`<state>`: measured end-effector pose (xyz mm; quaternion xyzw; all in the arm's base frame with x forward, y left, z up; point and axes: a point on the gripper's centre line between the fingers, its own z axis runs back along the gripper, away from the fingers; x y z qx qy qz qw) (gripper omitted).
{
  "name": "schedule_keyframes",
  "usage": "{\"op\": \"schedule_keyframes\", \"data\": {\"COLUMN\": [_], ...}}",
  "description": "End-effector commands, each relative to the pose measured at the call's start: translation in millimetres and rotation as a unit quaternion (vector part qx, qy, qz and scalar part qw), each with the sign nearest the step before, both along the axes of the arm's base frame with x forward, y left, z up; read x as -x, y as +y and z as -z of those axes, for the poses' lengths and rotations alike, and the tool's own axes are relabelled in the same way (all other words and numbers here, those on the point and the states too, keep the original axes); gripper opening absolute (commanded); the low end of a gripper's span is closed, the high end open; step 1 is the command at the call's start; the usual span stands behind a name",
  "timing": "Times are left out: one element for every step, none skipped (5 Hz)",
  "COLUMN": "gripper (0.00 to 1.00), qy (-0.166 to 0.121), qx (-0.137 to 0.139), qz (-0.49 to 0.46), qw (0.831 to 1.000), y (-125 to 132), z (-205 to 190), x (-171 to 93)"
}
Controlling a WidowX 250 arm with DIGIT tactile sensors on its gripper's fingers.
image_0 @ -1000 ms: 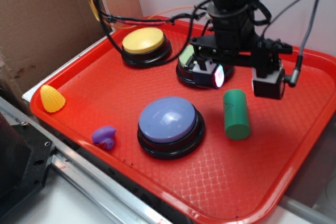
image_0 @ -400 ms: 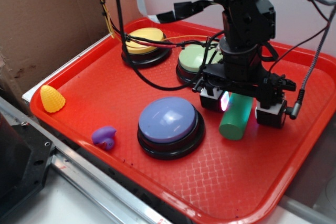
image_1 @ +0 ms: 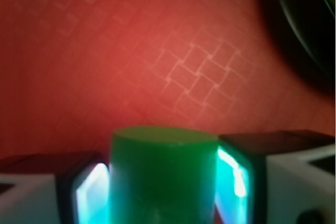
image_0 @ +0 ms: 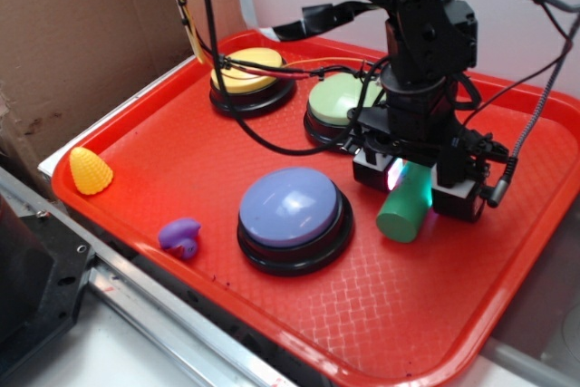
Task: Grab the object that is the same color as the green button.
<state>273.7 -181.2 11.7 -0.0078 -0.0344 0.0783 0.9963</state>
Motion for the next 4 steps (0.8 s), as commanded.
{"op": "schedule_keyframes", "data": {"gripper": [0.0, 0.0, 0.0, 0.0], "qy": [-0.012, -0.016, -0.026, -0.041], "qx": [0.043, 0.043, 0.067, 0.081], "qz": [0.097, 0.098, 0.065, 0.016], "qw": [0.994, 0.994, 0.995, 0.996], "y": [40, 69, 111, 148], "z": [-103, -142, -171, -187], "x": [-14, -8, 9, 28]}}
